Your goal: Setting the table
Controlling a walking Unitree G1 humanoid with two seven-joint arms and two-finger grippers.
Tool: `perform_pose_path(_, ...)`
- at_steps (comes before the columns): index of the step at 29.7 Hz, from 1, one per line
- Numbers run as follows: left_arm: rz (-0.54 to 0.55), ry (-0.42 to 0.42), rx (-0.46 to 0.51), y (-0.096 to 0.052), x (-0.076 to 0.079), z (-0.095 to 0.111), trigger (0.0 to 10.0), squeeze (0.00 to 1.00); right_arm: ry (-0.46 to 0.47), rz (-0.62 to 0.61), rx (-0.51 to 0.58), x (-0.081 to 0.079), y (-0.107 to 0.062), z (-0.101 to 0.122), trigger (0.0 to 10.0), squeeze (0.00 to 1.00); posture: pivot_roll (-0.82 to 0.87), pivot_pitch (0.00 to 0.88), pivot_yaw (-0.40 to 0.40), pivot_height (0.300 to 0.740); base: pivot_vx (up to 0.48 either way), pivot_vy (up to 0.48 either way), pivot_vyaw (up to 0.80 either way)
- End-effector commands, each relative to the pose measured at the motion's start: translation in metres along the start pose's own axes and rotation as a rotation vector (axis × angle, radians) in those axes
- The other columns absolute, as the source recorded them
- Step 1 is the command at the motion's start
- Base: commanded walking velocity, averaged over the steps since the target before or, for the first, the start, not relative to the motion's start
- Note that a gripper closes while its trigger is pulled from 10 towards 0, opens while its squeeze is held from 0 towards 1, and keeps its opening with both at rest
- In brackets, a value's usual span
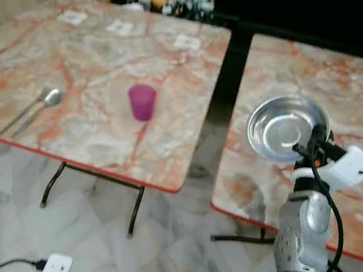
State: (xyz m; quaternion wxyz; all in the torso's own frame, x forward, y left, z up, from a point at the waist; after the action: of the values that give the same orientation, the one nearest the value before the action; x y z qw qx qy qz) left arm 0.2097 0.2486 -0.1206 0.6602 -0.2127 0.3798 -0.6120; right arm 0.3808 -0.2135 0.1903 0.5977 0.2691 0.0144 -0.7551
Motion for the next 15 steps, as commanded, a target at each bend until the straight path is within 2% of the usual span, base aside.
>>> perform_pose_path(1, -0.013, -0.01, -0.017, -0.001, 0.008, -0.006, 10.0, 0.0, -0.041, -0.015, 0.022, 0.01, -0.001, 0.009, 10.0, 0.0, -0.14, 0.032, 0.023, 0.74, 0.0, -0.454, 0.0)
perform_pose_path(7, -0.019, -0.009, -0.014, -0.001, 0.01, -0.005, 10.0, 0.0, -0.089, -0.051, 0.031, 0.029, -0.005, 0.016, 10.0, 0.0, -0.16, 0.026, 0.025, 0.74, 0.0, -0.453, 0.0)
perform_pose_path(12, -0.02, -0.01, -0.006, 0.0, 0.01, -0.001, 10.0, 0.0, -0.075, -0.078, 0.031, 0.03, -0.004, 0.016, 10.0, 0.0, -0.15, 0.049, 0.025, 0.74, 0.0, -0.442, 0.0)
perform_pose_path(14, -0.012, -0.014, -0.007, 0.0, 0.008, -0.001, 10.0, 0.0, -0.073, -0.081, 0.015, 0.028, -0.002, 0.013, 10.0, 0.0, -0.15, 0.059, 0.025, 0.74, 0.0, 0.0, 0.0)
perform_pose_path(15, -0.008, -0.02, -0.007, 0.0, 0.008, -0.001, 10.0, 0.0, -0.062, -0.084, 0.009, 0.027, -0.002, 0.011, 10.0, 0.0, -0.15, 0.063, 0.025, 0.74, 0.0, 0.0, -0.8)
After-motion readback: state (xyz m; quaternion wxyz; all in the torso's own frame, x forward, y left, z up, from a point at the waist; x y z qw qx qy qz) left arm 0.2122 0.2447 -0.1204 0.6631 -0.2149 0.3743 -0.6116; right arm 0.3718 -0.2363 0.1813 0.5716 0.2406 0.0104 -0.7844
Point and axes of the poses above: a point about 5 cm out from each wrist's last joint towards the gripper, its own y axis pointing out of the wrist towards the gripper, its own z axis along the axis of the wrist's last joint, x = y × z, the point moved 6 cm from there along y, pointing out of the wrist towards the gripper, and after that the axes turned 5 degrees about y, right-handed, at the moved point
